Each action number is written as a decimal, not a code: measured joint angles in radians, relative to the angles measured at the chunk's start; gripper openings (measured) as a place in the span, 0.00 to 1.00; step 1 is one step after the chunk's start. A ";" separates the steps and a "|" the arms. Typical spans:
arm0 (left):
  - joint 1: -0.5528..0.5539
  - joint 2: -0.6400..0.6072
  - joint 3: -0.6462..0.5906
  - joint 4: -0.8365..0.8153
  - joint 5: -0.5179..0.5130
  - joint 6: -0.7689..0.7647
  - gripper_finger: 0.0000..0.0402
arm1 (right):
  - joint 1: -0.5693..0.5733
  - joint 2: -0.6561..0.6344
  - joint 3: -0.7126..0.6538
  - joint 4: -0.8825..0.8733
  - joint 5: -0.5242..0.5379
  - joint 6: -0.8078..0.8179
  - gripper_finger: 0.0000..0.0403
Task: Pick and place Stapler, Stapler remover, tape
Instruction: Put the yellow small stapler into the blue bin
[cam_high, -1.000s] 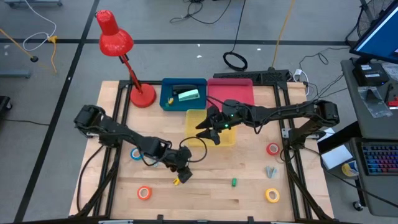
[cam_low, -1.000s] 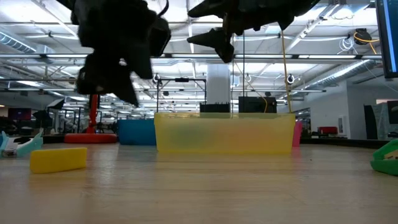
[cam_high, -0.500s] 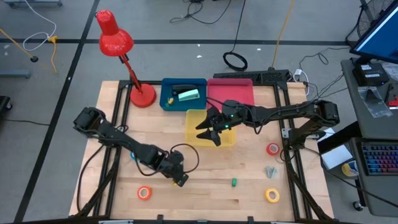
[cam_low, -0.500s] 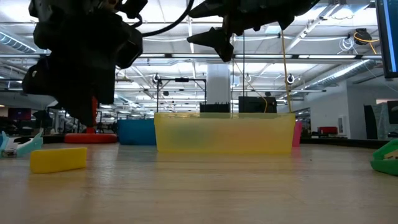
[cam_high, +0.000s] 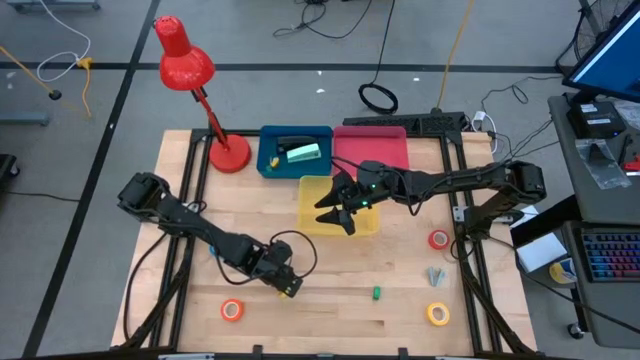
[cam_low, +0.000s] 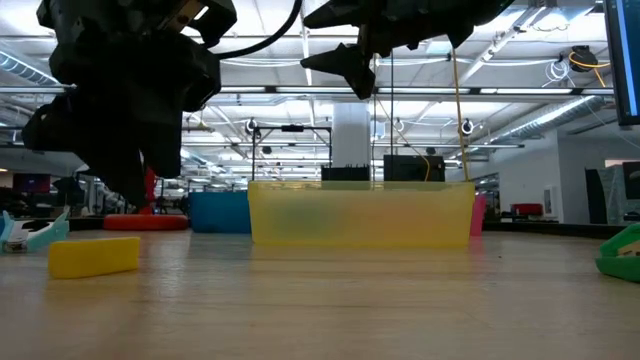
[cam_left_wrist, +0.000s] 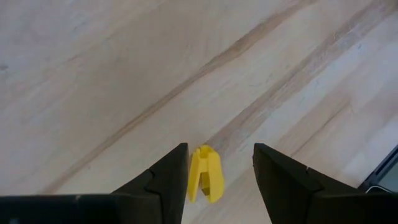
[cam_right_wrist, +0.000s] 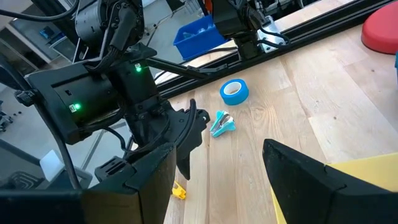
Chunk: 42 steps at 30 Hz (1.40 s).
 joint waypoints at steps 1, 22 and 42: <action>-0.001 0.000 0.000 0.000 0.000 -0.007 0.45 | 0.000 0.000 0.000 0.000 0.000 0.000 0.58; -0.024 0.160 0.003 0.092 0.112 -0.125 0.45 | 0.000 -0.001 0.000 -0.004 0.000 -0.010 0.58; -0.022 0.110 -0.003 0.097 0.067 -0.031 0.45 | 0.000 -0.001 0.000 -0.015 0.000 -0.025 0.58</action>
